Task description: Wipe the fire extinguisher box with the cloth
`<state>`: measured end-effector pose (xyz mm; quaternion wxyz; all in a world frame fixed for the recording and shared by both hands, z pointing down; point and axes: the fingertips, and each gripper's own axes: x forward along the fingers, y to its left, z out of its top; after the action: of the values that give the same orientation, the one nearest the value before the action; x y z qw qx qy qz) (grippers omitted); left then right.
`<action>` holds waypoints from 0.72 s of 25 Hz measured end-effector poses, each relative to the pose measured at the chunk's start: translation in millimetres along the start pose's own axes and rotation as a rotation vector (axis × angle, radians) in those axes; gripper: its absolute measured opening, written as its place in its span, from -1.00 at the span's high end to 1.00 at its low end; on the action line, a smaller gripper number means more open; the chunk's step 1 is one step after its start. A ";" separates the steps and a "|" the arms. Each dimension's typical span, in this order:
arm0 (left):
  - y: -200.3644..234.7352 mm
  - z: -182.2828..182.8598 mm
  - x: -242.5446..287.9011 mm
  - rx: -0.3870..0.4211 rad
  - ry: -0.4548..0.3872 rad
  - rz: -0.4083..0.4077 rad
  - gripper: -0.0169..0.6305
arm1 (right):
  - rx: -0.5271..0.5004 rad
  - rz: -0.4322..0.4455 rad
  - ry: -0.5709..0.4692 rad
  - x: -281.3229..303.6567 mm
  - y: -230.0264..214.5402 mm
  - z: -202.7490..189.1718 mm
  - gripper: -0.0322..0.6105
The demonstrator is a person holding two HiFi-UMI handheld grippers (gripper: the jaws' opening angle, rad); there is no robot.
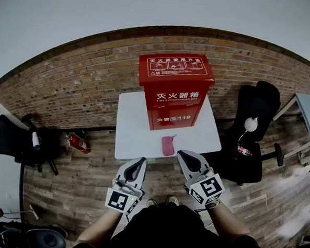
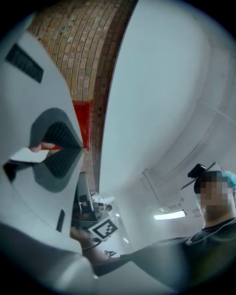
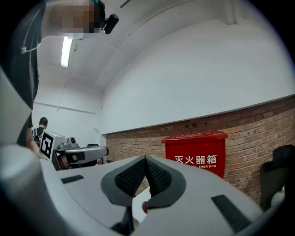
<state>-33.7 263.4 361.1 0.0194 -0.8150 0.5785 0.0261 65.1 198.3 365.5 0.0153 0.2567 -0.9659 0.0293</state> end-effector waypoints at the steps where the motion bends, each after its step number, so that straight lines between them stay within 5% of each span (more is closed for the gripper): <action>1: 0.9 -0.7 -0.3 0.000 0.001 0.000 0.86 | 0.000 0.004 -0.001 1.1 0.6 -0.3 0.83; 18: 12.6 -9.1 4.6 -0.027 0.040 0.027 0.86 | 0.010 0.007 0.040 14.5 -10.9 -17.0 0.83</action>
<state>-43.8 254.3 369.9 -0.0034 -0.8077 0.5894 0.0176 58.2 182.8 383.7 0.0334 0.2529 -0.9661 0.0394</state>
